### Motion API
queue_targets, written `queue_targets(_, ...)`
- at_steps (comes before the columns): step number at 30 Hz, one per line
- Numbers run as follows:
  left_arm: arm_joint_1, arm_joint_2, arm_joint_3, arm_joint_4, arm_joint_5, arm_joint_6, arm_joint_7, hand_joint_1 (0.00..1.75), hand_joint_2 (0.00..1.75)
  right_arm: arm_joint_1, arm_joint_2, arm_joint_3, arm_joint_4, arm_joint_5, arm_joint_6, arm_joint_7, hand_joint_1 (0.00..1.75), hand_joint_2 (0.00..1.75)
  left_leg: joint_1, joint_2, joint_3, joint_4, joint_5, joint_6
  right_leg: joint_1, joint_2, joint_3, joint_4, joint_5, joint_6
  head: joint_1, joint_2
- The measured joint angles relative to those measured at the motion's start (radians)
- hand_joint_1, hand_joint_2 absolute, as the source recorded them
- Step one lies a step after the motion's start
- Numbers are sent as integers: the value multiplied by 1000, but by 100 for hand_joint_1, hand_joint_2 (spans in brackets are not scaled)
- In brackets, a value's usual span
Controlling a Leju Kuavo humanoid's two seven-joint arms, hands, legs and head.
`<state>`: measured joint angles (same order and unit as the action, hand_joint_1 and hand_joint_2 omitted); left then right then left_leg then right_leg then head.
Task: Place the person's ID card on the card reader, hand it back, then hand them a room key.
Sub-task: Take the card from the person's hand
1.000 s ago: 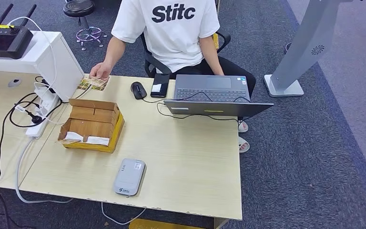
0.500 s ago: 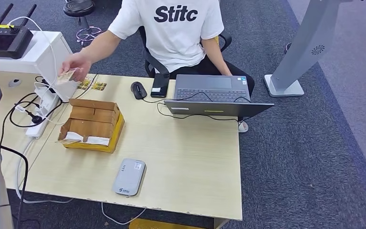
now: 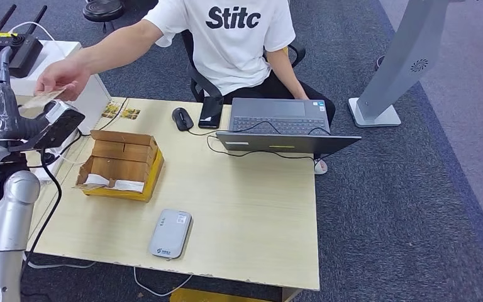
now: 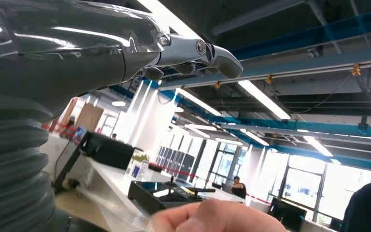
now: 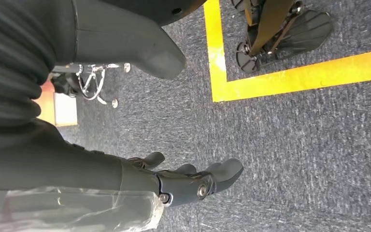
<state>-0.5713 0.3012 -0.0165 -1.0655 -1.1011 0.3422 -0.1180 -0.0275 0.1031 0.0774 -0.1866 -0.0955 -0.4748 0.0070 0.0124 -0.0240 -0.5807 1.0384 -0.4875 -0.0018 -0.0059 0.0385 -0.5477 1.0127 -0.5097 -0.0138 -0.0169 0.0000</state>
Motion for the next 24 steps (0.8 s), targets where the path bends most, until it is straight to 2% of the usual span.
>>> queue_targets(3,-2,7,-24,14,-44,6,21,0,175,0,0,4,0,6,5,5,0,175,0,0,0,0,0,0,0,0,-1,0,0,0,0,0)
queue_targets(4,-3,9,-34,20,-56,8,27,6,175,0,0,4,1,9,6,7,0,175,0,0,0,0,0,0,0,0,-1,0,0,0,0,0)
queue_targets(5,-4,10,-46,28,-70,9,33,36,175,0,0,5,1,10,6,10,0,175,0,0,-1,0,0,0,0,0,-1,0,0,0,0,0)
queue_targets(7,-5,12,-66,40,-91,11,41,123,175,0,0,6,1,12,7,13,0,175,0,0,-1,0,0,0,0,0,-1,0,0,0,0,0)
queue_targets(8,-4,12,-73,45,-98,11,43,161,175,0,0,6,1,13,7,13,0,175,0,0,-1,0,0,0,0,0,-1,0,0,0,0,0)
queue_targets(9,-4,12,-79,49,-102,11,44,175,175,1,0,7,1,14,7,13,0,175,0,0,-1,0,0,0,0,0,-1,0,0,0,0,0)
queue_targets(24,7,11,-117,86,-114,17,43,175,175,1,0,13,4,24,6,16,0,175,0,0,-2,0,0,0,0,0,-2,0,0,0,0,0)
